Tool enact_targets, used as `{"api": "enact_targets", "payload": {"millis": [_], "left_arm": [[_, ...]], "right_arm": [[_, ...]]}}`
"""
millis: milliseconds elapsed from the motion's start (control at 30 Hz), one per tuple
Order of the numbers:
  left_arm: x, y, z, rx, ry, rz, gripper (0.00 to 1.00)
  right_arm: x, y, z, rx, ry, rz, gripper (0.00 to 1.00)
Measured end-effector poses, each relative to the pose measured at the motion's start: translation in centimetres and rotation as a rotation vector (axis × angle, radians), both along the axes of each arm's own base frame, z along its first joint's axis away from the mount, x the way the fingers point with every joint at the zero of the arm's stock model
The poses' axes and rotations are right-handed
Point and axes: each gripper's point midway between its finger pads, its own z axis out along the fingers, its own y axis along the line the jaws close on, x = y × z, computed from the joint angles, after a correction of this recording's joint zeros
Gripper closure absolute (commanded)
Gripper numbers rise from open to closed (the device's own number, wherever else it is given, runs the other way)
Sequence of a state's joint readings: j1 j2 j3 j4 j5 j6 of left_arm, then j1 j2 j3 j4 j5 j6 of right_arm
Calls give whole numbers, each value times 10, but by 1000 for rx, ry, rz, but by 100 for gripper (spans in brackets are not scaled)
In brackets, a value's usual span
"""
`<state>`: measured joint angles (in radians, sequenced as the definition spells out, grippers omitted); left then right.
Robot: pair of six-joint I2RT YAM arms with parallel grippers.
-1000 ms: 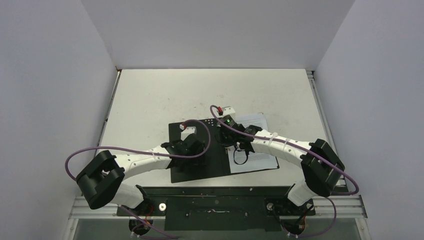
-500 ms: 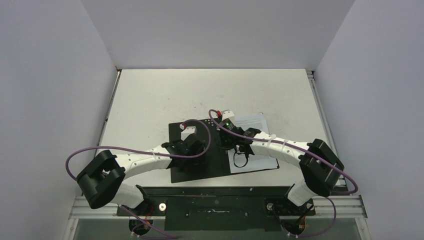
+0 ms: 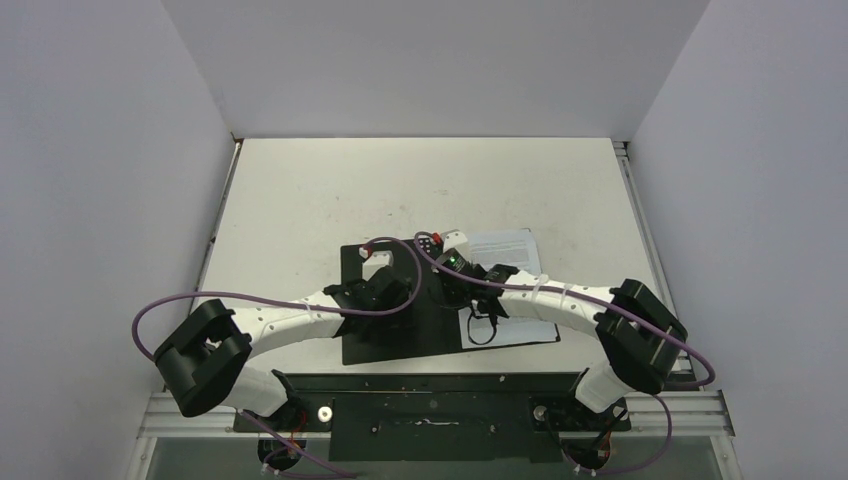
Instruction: Put the files into the folder
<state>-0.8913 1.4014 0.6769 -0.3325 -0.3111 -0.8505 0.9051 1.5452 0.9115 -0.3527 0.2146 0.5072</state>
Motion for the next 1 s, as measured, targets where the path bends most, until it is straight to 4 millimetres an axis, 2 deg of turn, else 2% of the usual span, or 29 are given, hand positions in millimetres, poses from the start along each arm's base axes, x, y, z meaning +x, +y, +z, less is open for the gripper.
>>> {"api": "enact_targets", "payload": {"millis": [433, 800, 1000], "left_arm": [[1, -3, 1, -17, -2, 8, 4], [1, -3, 1, -19, -2, 11, 4], [2, -5, 1, -28, -4, 15, 4]], "right_arm": [[-11, -8, -22, -14, 15, -17, 95], [-9, -8, -26, -35, -13, -33, 95], [-9, -11, -37, -65, -12, -45, 95]]}}
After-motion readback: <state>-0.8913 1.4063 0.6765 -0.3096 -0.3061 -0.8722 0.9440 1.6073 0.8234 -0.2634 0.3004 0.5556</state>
